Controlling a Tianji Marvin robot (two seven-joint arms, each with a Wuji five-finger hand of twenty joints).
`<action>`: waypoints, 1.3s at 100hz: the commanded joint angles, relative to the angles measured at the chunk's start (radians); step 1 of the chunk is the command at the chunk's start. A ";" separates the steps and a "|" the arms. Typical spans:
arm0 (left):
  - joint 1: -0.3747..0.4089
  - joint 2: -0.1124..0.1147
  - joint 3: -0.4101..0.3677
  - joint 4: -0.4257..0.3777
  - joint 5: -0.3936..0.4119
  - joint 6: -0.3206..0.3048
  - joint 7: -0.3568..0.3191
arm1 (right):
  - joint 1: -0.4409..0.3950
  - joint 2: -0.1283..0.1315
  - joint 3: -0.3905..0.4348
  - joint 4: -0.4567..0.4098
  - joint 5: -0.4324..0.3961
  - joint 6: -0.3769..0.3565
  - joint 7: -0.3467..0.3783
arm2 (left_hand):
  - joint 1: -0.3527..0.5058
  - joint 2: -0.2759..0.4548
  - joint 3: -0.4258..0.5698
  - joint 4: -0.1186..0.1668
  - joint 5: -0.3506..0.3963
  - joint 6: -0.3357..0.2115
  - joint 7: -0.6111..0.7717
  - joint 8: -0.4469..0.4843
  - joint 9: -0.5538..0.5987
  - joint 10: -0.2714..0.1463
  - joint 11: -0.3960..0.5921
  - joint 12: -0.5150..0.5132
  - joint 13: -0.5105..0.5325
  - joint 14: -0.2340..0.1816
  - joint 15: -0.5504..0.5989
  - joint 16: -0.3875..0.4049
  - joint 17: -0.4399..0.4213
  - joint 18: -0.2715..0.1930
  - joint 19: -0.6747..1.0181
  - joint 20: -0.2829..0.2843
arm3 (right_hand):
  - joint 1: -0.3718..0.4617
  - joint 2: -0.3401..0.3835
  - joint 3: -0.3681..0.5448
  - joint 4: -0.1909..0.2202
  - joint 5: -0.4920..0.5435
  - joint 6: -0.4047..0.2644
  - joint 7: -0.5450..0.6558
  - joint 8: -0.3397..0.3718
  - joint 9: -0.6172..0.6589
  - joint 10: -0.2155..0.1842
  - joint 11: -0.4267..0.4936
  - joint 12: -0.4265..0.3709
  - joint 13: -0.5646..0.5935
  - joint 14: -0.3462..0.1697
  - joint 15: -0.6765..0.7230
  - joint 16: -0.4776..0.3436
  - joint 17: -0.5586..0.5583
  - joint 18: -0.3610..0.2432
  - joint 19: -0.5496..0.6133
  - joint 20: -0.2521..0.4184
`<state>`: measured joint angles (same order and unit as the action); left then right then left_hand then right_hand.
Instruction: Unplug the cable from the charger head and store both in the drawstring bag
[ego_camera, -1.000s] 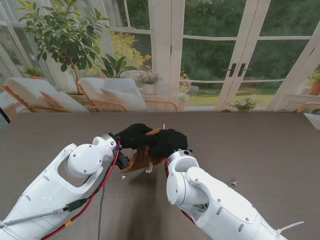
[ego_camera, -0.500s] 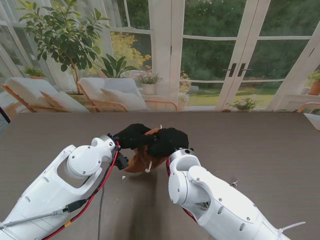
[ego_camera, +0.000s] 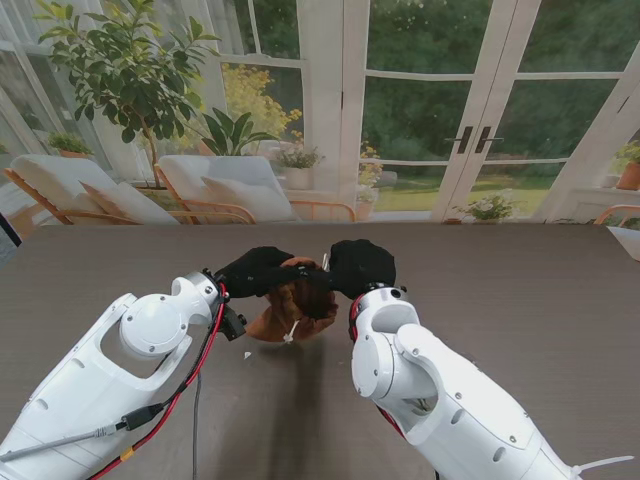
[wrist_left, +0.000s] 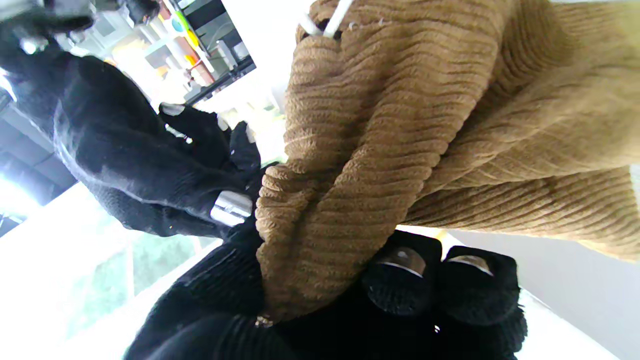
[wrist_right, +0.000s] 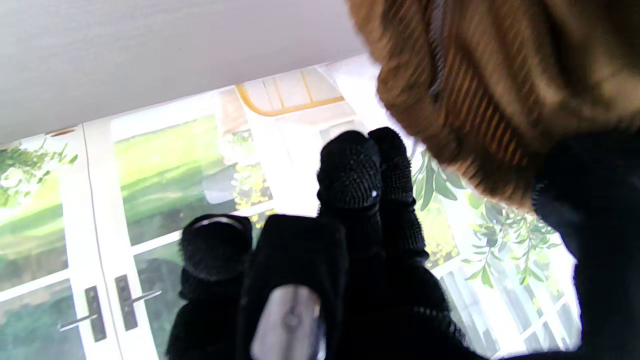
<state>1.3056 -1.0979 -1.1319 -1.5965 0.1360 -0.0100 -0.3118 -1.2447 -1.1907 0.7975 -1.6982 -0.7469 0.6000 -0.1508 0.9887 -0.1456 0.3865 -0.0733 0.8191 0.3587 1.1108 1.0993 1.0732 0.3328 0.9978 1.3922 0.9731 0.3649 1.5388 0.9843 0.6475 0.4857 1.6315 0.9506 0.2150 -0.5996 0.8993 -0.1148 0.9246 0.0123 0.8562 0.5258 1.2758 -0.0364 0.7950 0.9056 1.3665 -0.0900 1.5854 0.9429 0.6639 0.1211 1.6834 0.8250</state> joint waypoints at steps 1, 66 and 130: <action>0.014 0.012 -0.007 -0.012 0.009 -0.010 -0.034 | 0.007 -0.001 0.020 -0.004 -0.006 -0.002 -0.004 | 0.105 0.034 -0.096 -0.049 -0.018 0.046 0.005 0.014 -0.038 0.012 -0.008 0.028 -0.045 -0.014 -0.009 0.035 -0.047 -0.032 -0.027 0.059 | -0.009 0.077 0.050 0.036 0.025 -0.013 0.026 0.025 0.040 0.091 0.002 -0.013 -0.047 -0.031 -0.009 -0.011 0.464 0.040 -0.025 -0.025; 0.026 0.042 -0.051 -0.037 0.105 -0.126 -0.091 | -0.053 0.039 0.156 0.034 0.069 -0.271 0.073 | 0.238 0.028 -0.288 -0.087 -0.074 -0.039 0.057 0.030 -0.118 -0.008 -0.056 0.038 -0.169 0.005 -0.110 0.099 -0.219 -0.104 -0.136 0.134 | 0.110 -0.054 0.177 0.021 -0.328 -0.091 -0.171 -0.031 -0.374 0.144 -0.149 -0.122 -0.147 0.139 -0.578 -0.181 0.075 0.119 -0.300 0.038; 0.028 0.051 -0.058 -0.057 0.103 -0.109 -0.132 | -0.038 0.051 0.116 0.083 0.084 -0.424 0.106 | 0.302 0.061 -0.411 -0.054 -0.077 -0.039 0.047 0.021 -0.123 -0.004 -0.071 0.036 -0.178 0.006 -0.124 0.102 -0.232 -0.109 -0.148 0.137 | 0.216 -0.171 0.299 0.005 -0.268 -0.210 -0.192 -0.046 -0.414 0.136 -0.175 -0.161 -0.187 0.122 -0.594 -0.164 0.022 0.110 -0.331 0.072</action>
<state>1.3320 -1.0470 -1.1849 -1.6392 0.2412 -0.1254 -0.4245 -1.2814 -1.1322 0.9229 -1.6187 -0.6618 0.1803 -0.0542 1.2089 -0.1293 -0.0250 -0.1278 0.7532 0.3439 1.1050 1.1084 0.9634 0.3372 0.9288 1.4161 0.8206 0.3732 1.4247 1.0691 0.4491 0.4284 1.4916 1.0647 0.4144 -0.7475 1.1601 -0.1036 0.6295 -0.1576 0.6659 0.4891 0.8715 0.0940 0.6216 0.7541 1.1647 0.0499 0.9781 0.7626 0.6635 0.2133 1.3573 0.8513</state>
